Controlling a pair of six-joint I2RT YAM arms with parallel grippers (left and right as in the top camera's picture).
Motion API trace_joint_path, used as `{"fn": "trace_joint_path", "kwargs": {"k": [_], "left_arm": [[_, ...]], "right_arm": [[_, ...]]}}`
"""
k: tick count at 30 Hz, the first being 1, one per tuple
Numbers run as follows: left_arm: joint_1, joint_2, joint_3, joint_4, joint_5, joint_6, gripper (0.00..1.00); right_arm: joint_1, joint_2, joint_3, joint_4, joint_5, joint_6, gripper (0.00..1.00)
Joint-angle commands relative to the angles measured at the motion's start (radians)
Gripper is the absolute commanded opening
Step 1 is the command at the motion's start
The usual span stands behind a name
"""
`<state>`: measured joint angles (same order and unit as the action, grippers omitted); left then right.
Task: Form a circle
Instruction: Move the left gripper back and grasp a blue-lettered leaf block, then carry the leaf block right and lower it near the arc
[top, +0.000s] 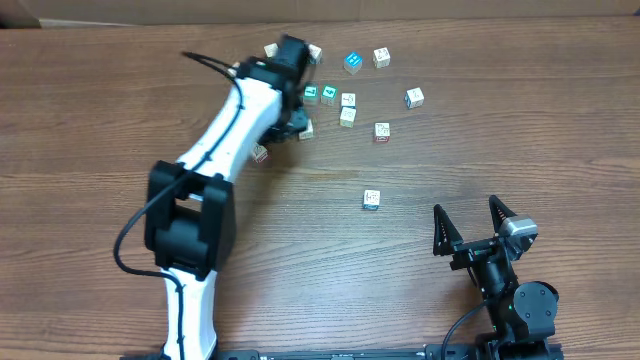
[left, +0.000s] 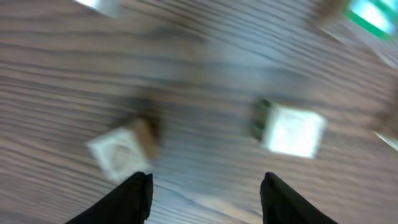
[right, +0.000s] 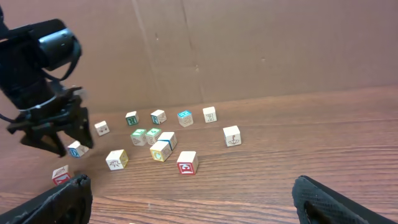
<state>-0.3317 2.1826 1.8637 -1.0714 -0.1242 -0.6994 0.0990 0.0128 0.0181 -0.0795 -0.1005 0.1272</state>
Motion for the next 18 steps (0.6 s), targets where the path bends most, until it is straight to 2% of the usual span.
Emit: {"fn": "trace_joint_path", "kwargs": {"k": [1, 18], "left_arm": [[0.035, 0.008, -0.003, -0.009, -0.013, 0.015, 0.56], [0.065, 0.008, -0.192, 0.092, -0.019, 0.014, 0.60]], "right_arm": [[-0.002, -0.010, -0.010, 0.004, 0.002, 0.002, 1.00], [-0.002, -0.010, -0.010, 0.004, 0.002, 0.002, 1.00]]}}
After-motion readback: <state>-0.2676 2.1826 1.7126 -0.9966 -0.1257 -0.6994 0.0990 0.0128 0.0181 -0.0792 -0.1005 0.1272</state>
